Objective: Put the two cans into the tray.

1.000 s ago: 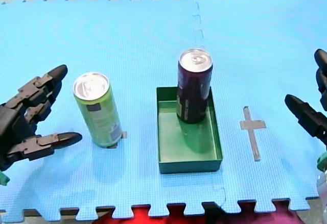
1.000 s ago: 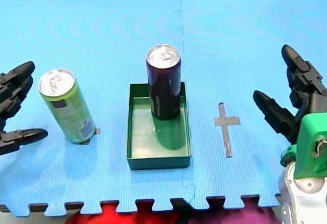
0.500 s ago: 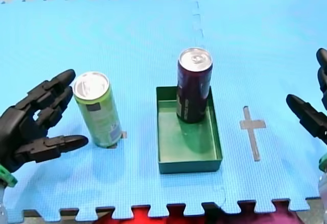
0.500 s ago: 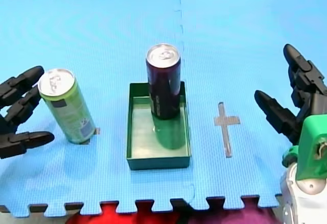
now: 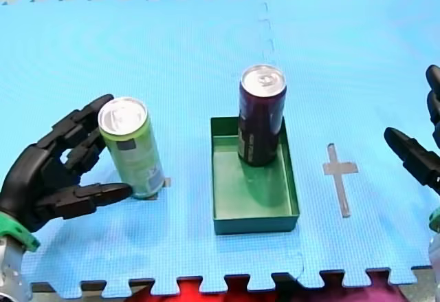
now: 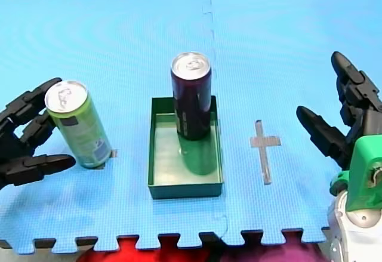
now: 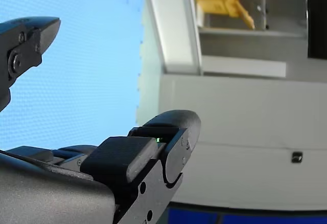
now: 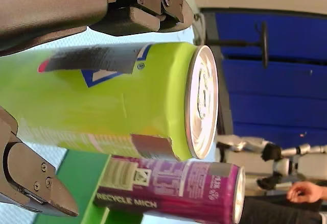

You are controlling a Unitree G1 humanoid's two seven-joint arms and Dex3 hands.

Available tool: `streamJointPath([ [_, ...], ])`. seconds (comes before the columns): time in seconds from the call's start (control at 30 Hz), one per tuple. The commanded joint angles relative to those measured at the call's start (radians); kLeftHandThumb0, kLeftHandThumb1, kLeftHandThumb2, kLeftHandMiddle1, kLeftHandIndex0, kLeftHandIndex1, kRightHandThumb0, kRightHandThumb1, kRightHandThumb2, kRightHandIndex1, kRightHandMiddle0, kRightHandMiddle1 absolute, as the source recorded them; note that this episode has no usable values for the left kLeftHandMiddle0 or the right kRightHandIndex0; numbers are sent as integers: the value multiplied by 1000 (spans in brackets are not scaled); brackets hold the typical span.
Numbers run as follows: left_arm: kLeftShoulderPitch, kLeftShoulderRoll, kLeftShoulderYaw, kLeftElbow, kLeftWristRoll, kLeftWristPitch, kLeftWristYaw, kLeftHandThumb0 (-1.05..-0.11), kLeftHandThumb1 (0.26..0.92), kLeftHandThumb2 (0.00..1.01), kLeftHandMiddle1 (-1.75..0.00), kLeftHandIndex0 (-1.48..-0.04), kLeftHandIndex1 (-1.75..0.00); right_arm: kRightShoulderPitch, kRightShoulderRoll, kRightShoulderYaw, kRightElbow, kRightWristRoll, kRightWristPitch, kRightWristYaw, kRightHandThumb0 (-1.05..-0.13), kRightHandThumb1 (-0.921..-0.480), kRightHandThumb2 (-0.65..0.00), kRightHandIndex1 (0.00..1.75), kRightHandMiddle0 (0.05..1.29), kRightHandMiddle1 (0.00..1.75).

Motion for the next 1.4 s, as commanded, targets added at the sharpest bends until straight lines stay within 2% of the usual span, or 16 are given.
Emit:
streamJointPath([
  [0.0,-7,-3,8,3,-7,9,-5,-776,580,0,-18,-255,-5,-2,-3,-2,2,4,-9,0,-418,-700,0,0,652,0],
  [0.33,-12,-14,13,7,3,16,7,-781,572,0,-19,-274,-7,-2,0,-4,12,17,-27,11,-400,-697,0,0,648,0],
  [0.77,-18,-29,33,9,-8,32,0,-766,559,0,-15,-293,-5,-11,-3,-10,45,34,-67,34,-380,-696,0,2,642,0],
  [1.13,-22,-28,37,11,-11,26,-1,-750,563,1,-12,-301,-3,-9,-6,-9,40,28,-70,34,-395,-700,-1,1,637,0],
  [1.37,-25,-31,39,11,-11,17,-1,-734,564,0,-10,-302,-1,-6,-7,-5,35,16,-69,25,-414,-704,-1,2,634,0],
])
